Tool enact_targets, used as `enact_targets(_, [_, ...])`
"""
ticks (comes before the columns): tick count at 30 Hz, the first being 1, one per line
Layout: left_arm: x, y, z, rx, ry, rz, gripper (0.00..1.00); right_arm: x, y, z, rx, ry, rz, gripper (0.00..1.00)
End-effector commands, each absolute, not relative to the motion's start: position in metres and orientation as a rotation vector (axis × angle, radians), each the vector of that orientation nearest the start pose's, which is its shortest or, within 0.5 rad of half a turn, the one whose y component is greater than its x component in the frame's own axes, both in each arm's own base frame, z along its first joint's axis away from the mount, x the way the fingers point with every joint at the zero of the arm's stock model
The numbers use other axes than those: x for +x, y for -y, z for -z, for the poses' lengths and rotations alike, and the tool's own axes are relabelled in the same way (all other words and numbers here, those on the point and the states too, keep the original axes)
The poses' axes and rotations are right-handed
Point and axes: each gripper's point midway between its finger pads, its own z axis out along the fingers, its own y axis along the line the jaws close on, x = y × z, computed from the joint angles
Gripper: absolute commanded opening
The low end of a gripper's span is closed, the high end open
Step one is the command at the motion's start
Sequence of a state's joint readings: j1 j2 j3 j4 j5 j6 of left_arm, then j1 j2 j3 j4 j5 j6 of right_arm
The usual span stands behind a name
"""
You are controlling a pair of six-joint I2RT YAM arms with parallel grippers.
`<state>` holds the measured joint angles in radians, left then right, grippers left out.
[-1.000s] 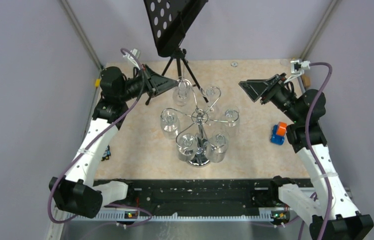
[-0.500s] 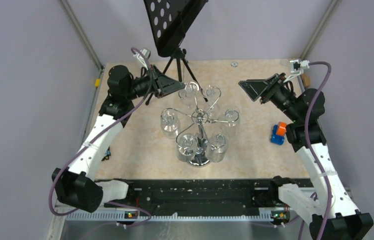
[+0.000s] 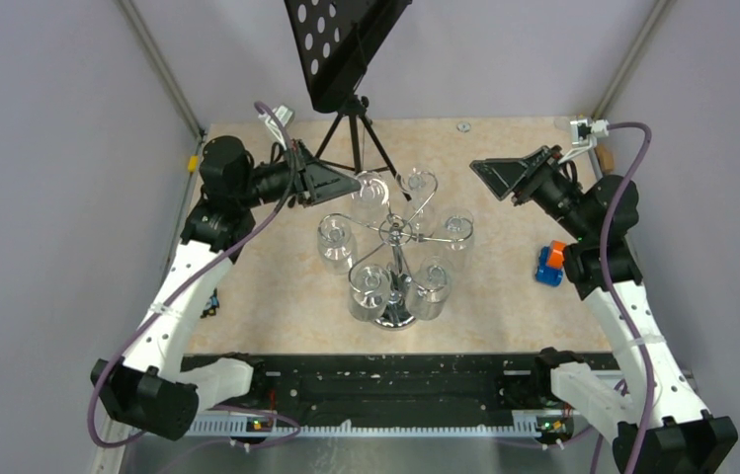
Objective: Take the wine glass off the wine glass rack
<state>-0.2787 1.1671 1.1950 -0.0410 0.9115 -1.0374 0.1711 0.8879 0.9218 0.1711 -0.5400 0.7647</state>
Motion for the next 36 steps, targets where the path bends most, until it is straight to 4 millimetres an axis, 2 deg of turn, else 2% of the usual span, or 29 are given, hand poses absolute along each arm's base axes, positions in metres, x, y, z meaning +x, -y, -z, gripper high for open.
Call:
enact_targets(1, [0.24,0.232,-0.422,0.222,-1.807,1.601,0.0,0.28,-0.172,-0.409,-0.072,-1.454,-1.159,0.6])
enact_targets(10, [0.251,0.205,-0.425,0.131,-1.818,1.413,0.0,0.273,-0.179,-0.413,-0.118,-1.45,-1.189,0.61])
enact_targets(15, [0.25,0.191,-0.437,0.092,-1.81,1.33,0.0,0.268,-0.186,-0.415,-0.173,-1.435,-1.203,0.7])
enact_targets(18, [0.247,0.185,-0.447,0.068,-1.793,1.295,0.0,0.262,-0.191,-0.423,-0.224,-1.385,-1.216,0.77])
enact_targets(22, [0.243,0.178,-0.46,0.042,-1.769,1.261,0.0,0.255,-0.203,-0.441,-0.319,-1.286,-1.232,0.79])
enact_targets(25, [0.238,0.174,-0.476,0.033,-1.724,1.252,0.0,0.249,-0.221,-0.454,-0.421,-1.215,-1.233,0.79])
enact_targets(29, [0.229,0.174,-0.518,0.054,-1.618,1.284,0.0,0.242,-0.249,-0.468,-0.561,-1.116,-1.233,0.79])
enact_targets(32, [0.216,0.178,-0.542,0.1,-1.557,1.339,0.0,0.232,-0.267,-0.482,-0.656,-1.021,-1.234,0.79])
enact_targets(36, [0.2,0.185,-0.559,0.153,-1.515,1.45,0.0,0.214,-0.285,-0.499,-0.767,-0.854,-1.193,0.79])
